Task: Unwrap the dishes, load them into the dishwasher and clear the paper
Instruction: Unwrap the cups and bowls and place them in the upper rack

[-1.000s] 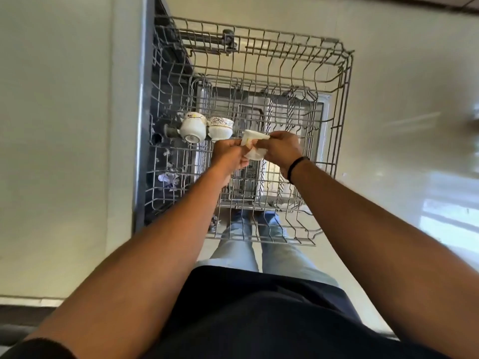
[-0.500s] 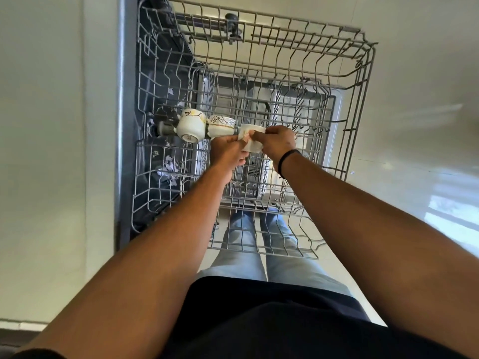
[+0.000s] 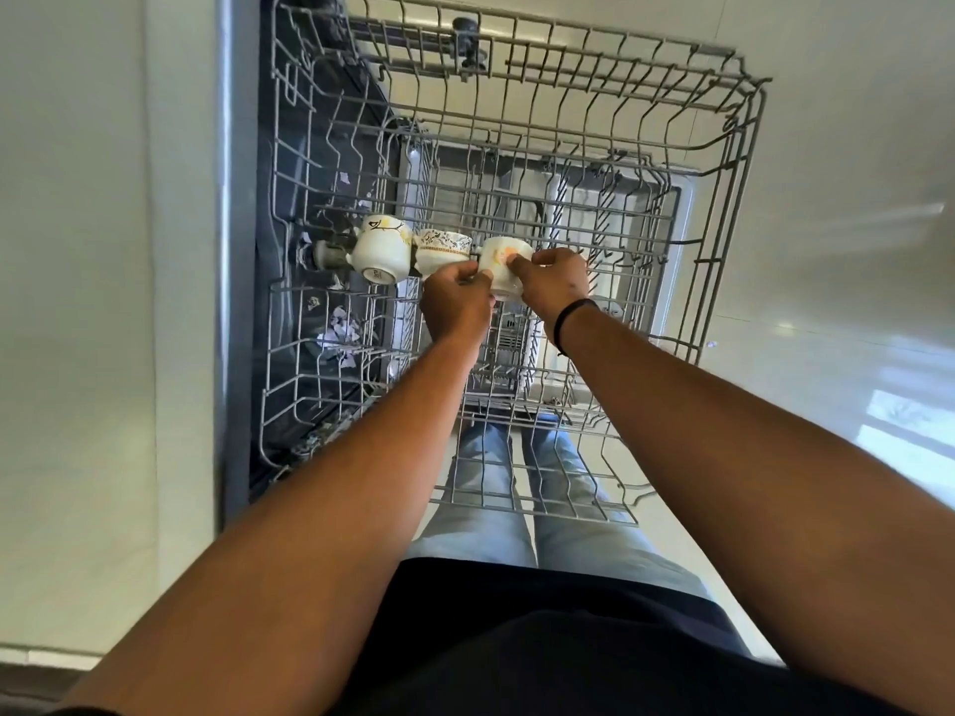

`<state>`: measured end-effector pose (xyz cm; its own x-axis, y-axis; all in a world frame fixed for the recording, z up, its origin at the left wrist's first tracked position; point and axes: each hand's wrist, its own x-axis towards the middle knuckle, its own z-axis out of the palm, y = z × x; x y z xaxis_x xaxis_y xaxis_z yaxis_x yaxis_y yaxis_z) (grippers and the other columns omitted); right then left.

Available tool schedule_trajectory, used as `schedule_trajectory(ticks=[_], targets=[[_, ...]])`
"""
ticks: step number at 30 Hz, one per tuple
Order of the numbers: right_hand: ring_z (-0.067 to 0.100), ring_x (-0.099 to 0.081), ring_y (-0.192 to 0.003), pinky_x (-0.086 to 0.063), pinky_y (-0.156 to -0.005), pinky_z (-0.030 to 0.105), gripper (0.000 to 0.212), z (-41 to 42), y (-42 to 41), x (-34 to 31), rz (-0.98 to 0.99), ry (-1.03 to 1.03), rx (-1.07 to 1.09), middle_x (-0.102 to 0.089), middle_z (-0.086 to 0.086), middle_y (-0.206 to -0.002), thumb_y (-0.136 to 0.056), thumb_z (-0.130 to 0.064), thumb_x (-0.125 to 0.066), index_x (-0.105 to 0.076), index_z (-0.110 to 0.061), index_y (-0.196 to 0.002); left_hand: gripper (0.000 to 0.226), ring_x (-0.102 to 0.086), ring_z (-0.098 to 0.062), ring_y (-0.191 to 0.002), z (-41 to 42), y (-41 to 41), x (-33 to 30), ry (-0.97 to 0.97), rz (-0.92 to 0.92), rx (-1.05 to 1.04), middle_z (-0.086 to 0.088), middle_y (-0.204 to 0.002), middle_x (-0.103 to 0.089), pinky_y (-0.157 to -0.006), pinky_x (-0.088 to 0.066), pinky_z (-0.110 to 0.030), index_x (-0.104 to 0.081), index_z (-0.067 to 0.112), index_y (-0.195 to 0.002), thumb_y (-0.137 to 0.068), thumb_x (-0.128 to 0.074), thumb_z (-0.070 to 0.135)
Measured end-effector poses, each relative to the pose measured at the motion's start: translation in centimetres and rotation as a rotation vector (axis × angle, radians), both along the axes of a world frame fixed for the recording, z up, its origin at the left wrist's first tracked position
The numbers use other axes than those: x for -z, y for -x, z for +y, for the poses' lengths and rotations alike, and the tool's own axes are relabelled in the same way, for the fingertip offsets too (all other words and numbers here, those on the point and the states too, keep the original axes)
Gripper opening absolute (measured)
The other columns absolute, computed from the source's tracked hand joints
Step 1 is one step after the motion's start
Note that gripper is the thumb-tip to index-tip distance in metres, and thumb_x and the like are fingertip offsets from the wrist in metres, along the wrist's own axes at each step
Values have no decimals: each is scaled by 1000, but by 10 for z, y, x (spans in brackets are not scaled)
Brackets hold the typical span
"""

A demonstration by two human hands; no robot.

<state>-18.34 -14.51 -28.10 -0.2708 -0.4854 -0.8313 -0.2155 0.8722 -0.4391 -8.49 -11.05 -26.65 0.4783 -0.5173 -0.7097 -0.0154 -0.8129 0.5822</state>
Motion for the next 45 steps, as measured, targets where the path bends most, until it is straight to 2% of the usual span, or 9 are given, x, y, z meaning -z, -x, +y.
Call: schedule_trajectory(ticks=[9,13,17,21,24,27,29,38,45], targets=[[27,-62,-80,-58,-87,57,54,13,9,8,-127,17,-1,-72,13,-104,-50,-52,-74,-56,-26,-94,7,-74,-25,-84,7,0,-12,57,-56,13,-6,-97,-75,-78,-61,-50,-70,19,-100,-94,-68,20],[31,-68,-82,-61,-82,54,34,9,17,-34,-110,30,14,-68,10,-98,-69,-33,-79,-54,-23,-90,17,-73,-27,-84,9,-1,-28,61,-36,-26,-8,-100,-74,-78,-62,-50,-71,13,-107,-93,-70,23],[25,-67,-69,-64,-68,44,28,9,30,-70,-74,50,-28,-69,9,-96,-86,-22,-74,-61,-12,-108,20,-73,-26,-89,16,0,-58,87,-1,-46,-8,-106,-73,-81,-62,-47,-71,14,-109,-92,-71,25],[22,-58,-57,-54,-58,32,11,7,39,-120,-110,125,-28,-63,5,-72,-90,-16,-68,-61,-15,-82,21,-73,-29,-89,24,-2,-93,144,23,-60,-10,-102,-75,-81,-62,-50,-73,14,-109,-91,-73,26],[20,-50,-49,-47,-50,29,8,8,37,-154,-202,179,-27,-58,5,-68,-92,-15,-66,-62,-9,-88,20,-73,-27,-82,28,1,-130,216,50,-90,-7,-96,-75,-79,-62,-50,-73,10,-111,-94,-70,21],[18,-45,-47,-42,-47,26,9,12,24,-181,-313,234,-22,-55,7,-68,-95,-14,-65,-62,-7,-92,4,-74,-31,-89,40,-2,-160,303,76,-113,-3,-89,-74,-83,-61,-48,-73,21,-93,-95,-70,21],[18,-46,-46,-44,-47,26,11,18,8,-196,-378,258,-47,-56,6,-67,-95,-16,-66,-61,-9,-90,9,-73,-35,-91,54,-7,-180,341,91,-147,-11,-89,-76,-82,-62,-45,-73,23,-85,-94,-70,21],[15,-52,-52,-46,-46,24,11,87,-72,-257,-578,329,-349,-62,5,-67,-97,-14,-64,-63,-10,-86,17,-77,-24,-82,142,-57,-252,481,-37,-340,-13,-89,-77,-77,-63,-38,-74,4,-100,-95,-70,20],[20,-58,-58,-50,-52,28,9,154,-154,-296,-615,379,-654,-67,11,-78,-96,-14,-65,-66,-6,-99,11,-72,-22,-71,225,-122,-285,583,-35,-642,-4,-76,-76,-71,-60,-33,-72,12,-84,-95,-69,13]])
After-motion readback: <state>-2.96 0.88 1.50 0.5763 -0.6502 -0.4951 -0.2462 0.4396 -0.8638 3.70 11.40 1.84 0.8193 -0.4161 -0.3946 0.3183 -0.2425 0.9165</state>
